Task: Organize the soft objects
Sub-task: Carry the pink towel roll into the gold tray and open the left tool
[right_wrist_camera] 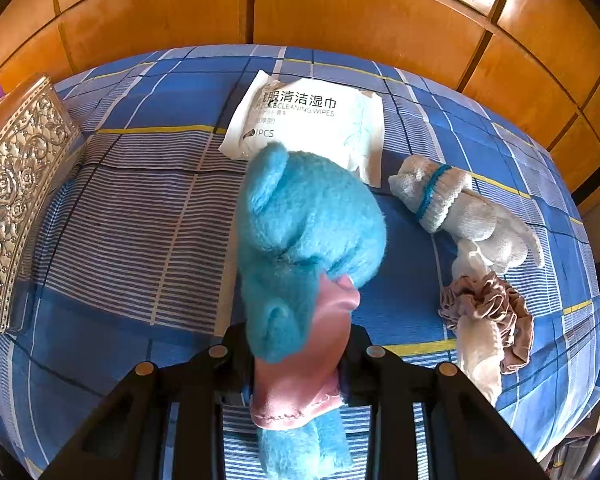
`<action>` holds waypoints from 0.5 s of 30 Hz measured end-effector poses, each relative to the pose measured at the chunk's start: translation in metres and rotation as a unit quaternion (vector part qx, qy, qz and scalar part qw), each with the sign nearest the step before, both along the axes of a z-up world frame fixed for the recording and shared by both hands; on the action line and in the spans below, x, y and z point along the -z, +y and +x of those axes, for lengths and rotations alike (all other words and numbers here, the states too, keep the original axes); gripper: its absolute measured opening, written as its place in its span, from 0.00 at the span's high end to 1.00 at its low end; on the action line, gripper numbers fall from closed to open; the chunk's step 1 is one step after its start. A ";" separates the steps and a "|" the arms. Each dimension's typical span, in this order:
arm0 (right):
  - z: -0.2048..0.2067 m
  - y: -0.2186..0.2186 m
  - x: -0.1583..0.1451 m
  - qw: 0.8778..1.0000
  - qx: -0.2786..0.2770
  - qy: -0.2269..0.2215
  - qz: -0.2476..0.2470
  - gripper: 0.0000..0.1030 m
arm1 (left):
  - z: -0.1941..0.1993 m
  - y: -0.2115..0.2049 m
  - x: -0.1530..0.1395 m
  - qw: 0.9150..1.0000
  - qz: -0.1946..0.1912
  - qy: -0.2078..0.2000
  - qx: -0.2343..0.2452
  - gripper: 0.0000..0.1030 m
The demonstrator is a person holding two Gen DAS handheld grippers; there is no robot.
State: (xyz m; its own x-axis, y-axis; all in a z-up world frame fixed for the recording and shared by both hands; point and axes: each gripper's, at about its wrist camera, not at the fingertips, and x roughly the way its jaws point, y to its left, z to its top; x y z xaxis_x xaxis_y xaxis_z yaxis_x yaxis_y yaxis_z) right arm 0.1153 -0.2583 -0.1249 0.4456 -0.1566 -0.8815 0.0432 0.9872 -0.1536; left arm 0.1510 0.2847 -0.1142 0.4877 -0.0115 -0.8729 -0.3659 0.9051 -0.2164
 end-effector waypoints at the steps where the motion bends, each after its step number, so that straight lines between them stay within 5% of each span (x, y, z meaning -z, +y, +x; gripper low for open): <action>1: 0.000 0.000 0.000 1.000 0.002 -0.001 0.002 0.71 | 0.000 0.000 -0.002 1.000 0.005 -0.001 -0.002 0.24; 6: 0.002 -0.009 -0.001 0.999 0.010 -0.002 0.031 0.69 | -0.019 -0.001 -0.021 0.999 0.039 -0.024 -0.014 0.23; 15: 0.004 -0.017 -0.009 0.998 0.014 -0.001 0.059 0.62 | -0.080 -0.026 -0.040 0.998 0.026 -0.063 0.007 0.23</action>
